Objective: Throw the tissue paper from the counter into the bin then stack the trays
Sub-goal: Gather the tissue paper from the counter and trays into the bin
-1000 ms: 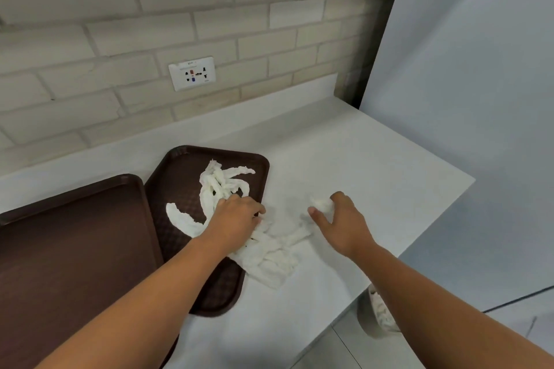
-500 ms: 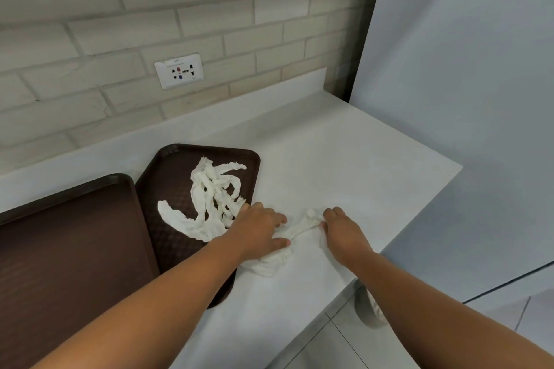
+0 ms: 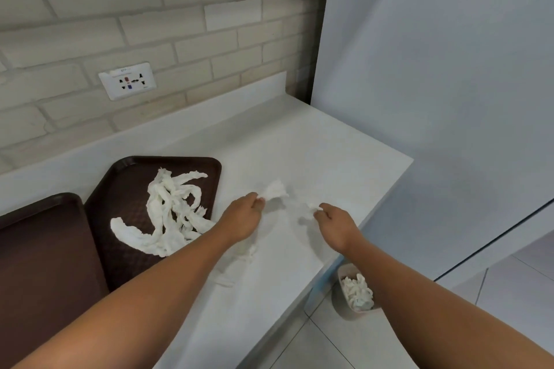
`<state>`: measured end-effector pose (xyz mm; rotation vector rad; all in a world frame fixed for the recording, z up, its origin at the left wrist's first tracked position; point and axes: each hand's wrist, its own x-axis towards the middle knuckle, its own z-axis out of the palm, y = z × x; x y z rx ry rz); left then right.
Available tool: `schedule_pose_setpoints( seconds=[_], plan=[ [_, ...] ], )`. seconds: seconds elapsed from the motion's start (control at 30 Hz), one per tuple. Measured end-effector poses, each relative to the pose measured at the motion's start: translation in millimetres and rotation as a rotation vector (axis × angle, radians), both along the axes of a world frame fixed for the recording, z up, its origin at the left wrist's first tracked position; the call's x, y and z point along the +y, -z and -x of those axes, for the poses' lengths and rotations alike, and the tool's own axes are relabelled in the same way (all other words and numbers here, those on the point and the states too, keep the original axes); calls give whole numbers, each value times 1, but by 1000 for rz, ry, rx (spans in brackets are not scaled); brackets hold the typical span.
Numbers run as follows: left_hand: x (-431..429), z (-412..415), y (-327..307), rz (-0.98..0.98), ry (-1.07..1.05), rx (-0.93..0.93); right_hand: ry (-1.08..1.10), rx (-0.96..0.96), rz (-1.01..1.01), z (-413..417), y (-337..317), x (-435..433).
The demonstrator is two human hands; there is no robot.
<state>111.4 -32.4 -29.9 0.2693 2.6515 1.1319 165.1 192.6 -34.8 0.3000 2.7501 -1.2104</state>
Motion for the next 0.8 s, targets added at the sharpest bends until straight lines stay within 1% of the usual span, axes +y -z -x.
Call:
schedule_pose_setpoints(
  seconds=[0.07, 0.1, 0.13, 0.23, 0.3, 0.4, 0.5, 0.53, 0.57, 0.63, 0.73, 0.8],
  plan=[
    [16, 4, -13, -95, -29, -106, 111, 0, 171, -7, -6, 18],
    [27, 6, -17, -119, -34, -125, 159, -1, 213, -8, -8, 27],
    [39, 7, -22, -117, -37, -98, 187, -5, 210, -9, -10, 37],
    [77, 7, -31, -112, -94, 52, 167, 11, 46, -8, -7, 75],
    [108, 7, -36, -182, -123, 43, 160, 4, -13, -10, -6, 103],
    [158, 1, -43, -376, -102, -111, 195, 17, 20, -18, -5, 152],
    [214, -10, -43, -707, -41, -382, 215, -11, 33, -26, -1, 205],
    [233, -13, -40, -751, -6, -441, 226, -19, 45, -28, 1, 224],
    [251, -16, -35, -735, 34, -468, 233, -24, 55, -30, 3, 243],
    [287, -21, -18, -589, 107, -458, 231, -30, 67, -36, 5, 276],
    [341, -33, 9, -339, 135, -363, 210, -48, 46, -47, 6, 314],
    [375, -41, 20, -250, 131, -272, 184, -56, -25, -53, 13, 335]
  ],
)
